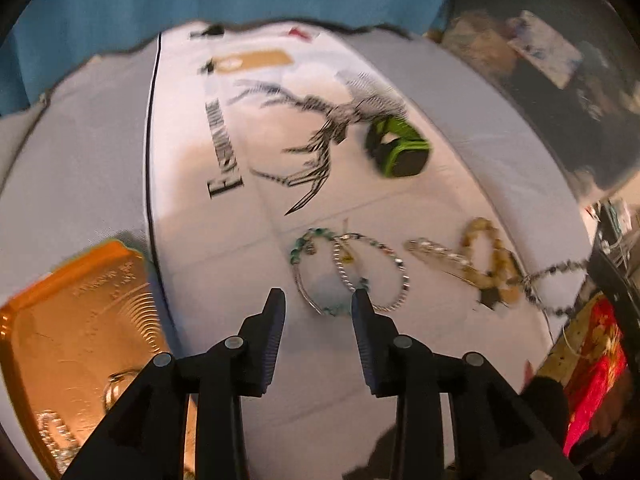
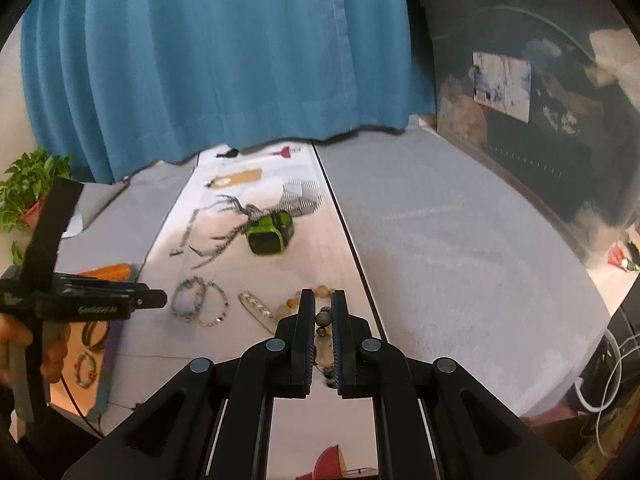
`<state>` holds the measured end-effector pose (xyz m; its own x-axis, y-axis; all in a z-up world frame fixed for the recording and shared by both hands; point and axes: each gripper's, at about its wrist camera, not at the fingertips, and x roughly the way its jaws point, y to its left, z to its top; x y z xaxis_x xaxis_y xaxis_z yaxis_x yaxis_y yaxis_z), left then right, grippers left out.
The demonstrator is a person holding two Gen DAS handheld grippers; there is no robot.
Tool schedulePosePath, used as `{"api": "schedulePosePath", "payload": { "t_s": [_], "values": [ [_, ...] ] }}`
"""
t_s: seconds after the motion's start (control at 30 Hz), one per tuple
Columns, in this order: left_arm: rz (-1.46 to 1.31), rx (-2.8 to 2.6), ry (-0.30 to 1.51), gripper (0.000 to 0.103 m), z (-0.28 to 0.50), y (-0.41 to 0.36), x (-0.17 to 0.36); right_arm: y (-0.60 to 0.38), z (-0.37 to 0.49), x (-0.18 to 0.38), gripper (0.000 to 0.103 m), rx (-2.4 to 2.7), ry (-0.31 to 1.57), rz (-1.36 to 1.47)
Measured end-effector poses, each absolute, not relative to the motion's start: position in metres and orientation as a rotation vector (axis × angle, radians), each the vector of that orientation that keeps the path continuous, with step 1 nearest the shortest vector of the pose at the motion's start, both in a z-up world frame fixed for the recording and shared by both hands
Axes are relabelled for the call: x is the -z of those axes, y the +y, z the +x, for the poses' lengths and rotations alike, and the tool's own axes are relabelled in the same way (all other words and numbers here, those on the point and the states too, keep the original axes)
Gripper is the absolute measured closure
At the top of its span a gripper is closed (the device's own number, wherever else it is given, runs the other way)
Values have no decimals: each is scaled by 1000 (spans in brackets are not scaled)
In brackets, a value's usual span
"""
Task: Organize jewelry
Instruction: 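Grasp the green bead bracelet in the left tool while the right tool holds its bracelet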
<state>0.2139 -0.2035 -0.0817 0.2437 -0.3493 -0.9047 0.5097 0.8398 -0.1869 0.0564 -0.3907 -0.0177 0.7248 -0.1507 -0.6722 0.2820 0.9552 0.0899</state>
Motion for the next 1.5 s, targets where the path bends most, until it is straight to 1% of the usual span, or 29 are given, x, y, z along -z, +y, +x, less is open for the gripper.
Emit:
{"api": "schedulePosePath", "payload": {
  "t_s": [0.1,0.17,0.2,0.23,0.3,0.4,0.47,0.7,0.8,0.87,0.97,1.0,1.03,1.13,1.3,1.33,1.5],
  "values": [
    [140,581,1234,72,221,-207,97,-394,61,26,95,241,739,200],
    [153,594,1208,73,219,-211,98,-394,63,31,95,243,747,196],
    [193,584,1199,94,217,-214,100,-394,64,33,94,245,752,194],
    [255,566,1178,102,213,-218,101,-394,64,34,95,246,755,194],
    [279,576,1174,103,208,-221,101,-394,64,36,95,248,761,197],
    [227,583,1170,103,203,-213,92,-392,60,32,95,250,757,193],
    [202,590,1147,103,197,-207,76,-390,57,27,95,251,749,189],
    [134,633,978,103,163,-181,-9,-377,37,-14,95,226,677,168],
    [165,652,928,103,148,-178,-25,-369,30,-30,95,212,650,153],
    [210,707,924,103,140,-181,-19,-363,23,-36,95,200,644,143],
    [316,731,952,89,135,-198,6,-362,15,-35,95,199,653,140],
    [359,733,960,78,134,-204,17,-364,13,-31,95,205,660,143],
    [391,733,972,70,133,-209,28,-367,12,-27,95,210,669,150],
    [417,744,1006,69,139,-216,52,-378,15,-12,94,228,705,163],
    [410,756,1055,70,159,-227,75,-396,25,14,94,242,762,194],
    [423,765,1065,72,162,-230,79,-398,28,17,94,242,769,201],
    [509,801,1068,74,163,-241,95,-400,36,26,94,234,783,207]
  ]
}}
